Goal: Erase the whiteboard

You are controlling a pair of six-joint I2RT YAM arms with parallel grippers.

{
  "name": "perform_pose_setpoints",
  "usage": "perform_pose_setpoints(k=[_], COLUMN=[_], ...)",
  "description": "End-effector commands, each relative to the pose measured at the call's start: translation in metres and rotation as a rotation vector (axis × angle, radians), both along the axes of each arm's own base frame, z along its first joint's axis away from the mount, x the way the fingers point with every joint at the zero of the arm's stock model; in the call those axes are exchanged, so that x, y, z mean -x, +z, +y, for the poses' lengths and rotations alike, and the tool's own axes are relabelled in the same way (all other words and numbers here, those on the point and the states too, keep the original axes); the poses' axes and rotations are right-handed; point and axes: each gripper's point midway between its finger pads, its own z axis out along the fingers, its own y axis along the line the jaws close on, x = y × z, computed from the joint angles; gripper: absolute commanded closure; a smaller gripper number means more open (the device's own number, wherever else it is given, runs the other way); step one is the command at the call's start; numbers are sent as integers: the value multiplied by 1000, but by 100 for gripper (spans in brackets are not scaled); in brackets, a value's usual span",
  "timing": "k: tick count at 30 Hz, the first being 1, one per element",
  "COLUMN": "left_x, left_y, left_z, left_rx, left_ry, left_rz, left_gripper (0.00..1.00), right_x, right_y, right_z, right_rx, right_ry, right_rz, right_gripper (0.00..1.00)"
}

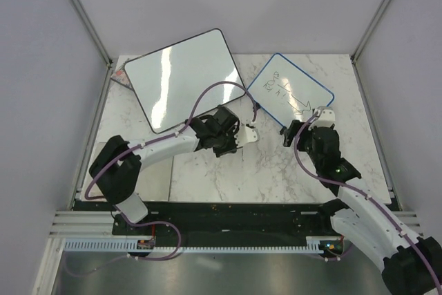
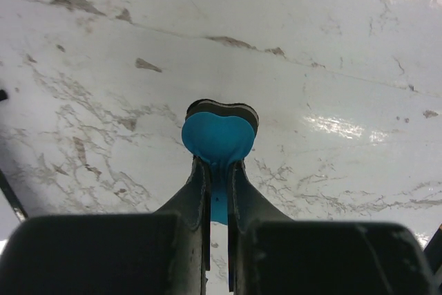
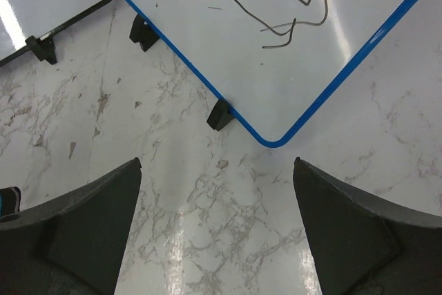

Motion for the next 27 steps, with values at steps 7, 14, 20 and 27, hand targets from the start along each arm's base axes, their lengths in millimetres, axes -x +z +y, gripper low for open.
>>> perform_pose_setpoints(k=[7, 14, 20, 27], left_x=[-48, -58, -69, -67], left_y=[76, 81, 90, 85], left_z=[-52, -72, -81, -83], left_rx=[213, 244, 253, 246], left_ry=[76, 64, 69, 31], left_rz=[-125, -113, -138, -134], left_gripper=[98, 98, 98, 98], right_x=[-37, -69, -90, -107], right_y=[58, 82, 86, 75], right_z=[-41, -71, -93, -119], right_rx=[-173, -376, -375, -339], right_ry=[-46, -8, -35, -101], right_rz=[-107, -201, -291, -261], right_gripper=[2, 2, 4, 2])
